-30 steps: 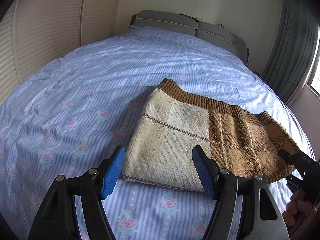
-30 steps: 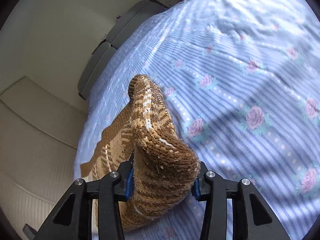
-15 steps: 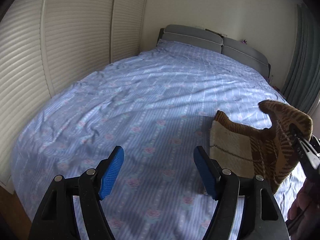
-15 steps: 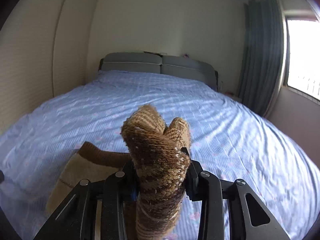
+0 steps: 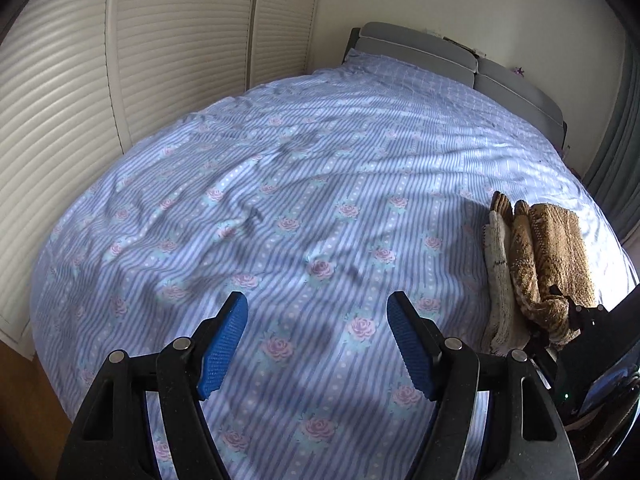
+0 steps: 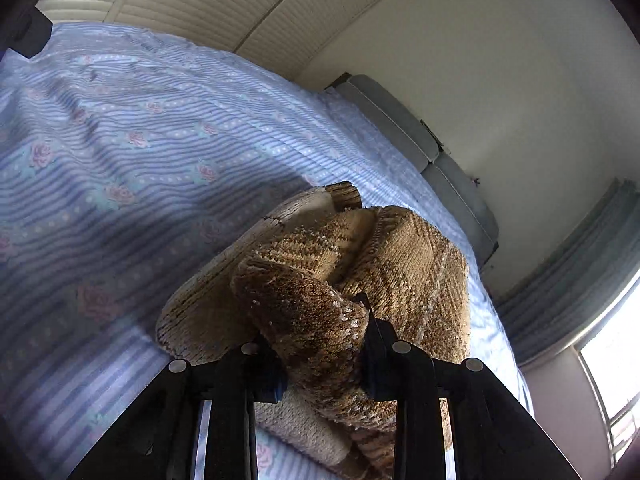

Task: Fold small clothes

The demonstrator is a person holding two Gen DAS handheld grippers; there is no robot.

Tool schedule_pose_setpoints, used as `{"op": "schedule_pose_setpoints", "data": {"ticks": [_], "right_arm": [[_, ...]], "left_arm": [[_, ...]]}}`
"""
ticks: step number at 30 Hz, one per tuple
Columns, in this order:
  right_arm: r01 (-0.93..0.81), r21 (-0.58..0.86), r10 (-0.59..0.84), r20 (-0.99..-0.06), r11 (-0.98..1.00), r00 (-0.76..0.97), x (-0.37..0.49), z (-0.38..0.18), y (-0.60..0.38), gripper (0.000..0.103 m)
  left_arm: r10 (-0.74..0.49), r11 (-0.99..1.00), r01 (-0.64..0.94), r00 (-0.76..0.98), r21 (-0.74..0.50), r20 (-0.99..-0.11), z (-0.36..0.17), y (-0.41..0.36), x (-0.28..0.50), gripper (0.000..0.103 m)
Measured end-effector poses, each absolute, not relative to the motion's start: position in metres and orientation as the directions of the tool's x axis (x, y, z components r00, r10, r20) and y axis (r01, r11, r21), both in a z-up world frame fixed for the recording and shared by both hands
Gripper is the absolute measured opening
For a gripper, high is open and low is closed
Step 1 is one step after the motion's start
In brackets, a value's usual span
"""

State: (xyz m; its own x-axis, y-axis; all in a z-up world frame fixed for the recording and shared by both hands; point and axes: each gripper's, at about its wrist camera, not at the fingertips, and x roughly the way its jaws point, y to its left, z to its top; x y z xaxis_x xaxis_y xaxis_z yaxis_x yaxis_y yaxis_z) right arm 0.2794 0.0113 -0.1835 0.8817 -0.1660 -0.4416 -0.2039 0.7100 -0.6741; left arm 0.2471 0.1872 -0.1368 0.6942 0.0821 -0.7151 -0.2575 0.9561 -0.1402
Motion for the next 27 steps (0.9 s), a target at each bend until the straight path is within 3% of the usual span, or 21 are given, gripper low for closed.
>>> {"op": "schedule_pose_setpoints", "data": {"ticks": [5, 12, 13, 16, 21, 23, 25, 27], "right_arm": [[-0.202, -0.635, -0.140, -0.445, 0.746, 0.884, 0.279, -0.168, 0.005, 0.050], [-0.215, -0.482, -0.038, -0.462, 0.849, 0.886, 0.257, -0.133, -0.020, 0.053], [-0.212, -0.449, -0.027, -0.469, 0.868, 0.883, 0.253, -0.129, -0.027, 0.058], [-0.193, -0.358, 0.004, -0.467, 0.914, 0.884, 0.243, -0.115, -0.049, 0.064], [-0.159, -0.214, 0.038, -0.480, 0.964, 0.877, 0.228, -0.103, -0.092, 0.065], [-0.128, -0.164, 0.035, -0.476, 0.978, 0.879, 0.226, -0.100, -0.110, 0.065], [-0.093, -0.122, 0.025, -0.469, 0.988, 0.883, 0.225, -0.098, -0.128, 0.065], [-0.045, -0.098, -0.006, -0.461, 0.994, 0.888, 0.230, -0.097, -0.142, 0.066]], "left_arm": [[0.045, 0.970, -0.201, 0.698, -0.135, -0.715, -0.130, 0.175, 0.258, 0.072], [-0.051, 0.990, -0.050, 0.751, -0.134, -0.658, -0.096, 0.136, 0.279, 0.072], [-0.074, 0.990, -0.021, 0.753, -0.136, -0.654, -0.092, 0.128, 0.283, 0.072], [-0.176, 0.982, 0.085, 0.742, -0.170, -0.647, -0.084, 0.103, 0.299, 0.072], [-0.331, 0.944, 0.228, 0.674, -0.240, -0.660, -0.086, 0.060, 0.344, 0.071], [-0.363, 0.932, 0.253, 0.641, -0.261, -0.676, -0.091, 0.046, 0.368, 0.064], [-0.385, 0.922, 0.276, 0.600, -0.270, -0.701, -0.100, 0.031, 0.392, 0.043], [-0.398, 0.916, 0.290, 0.558, -0.279, -0.728, -0.112, 0.020, 0.413, 0.036]]}}
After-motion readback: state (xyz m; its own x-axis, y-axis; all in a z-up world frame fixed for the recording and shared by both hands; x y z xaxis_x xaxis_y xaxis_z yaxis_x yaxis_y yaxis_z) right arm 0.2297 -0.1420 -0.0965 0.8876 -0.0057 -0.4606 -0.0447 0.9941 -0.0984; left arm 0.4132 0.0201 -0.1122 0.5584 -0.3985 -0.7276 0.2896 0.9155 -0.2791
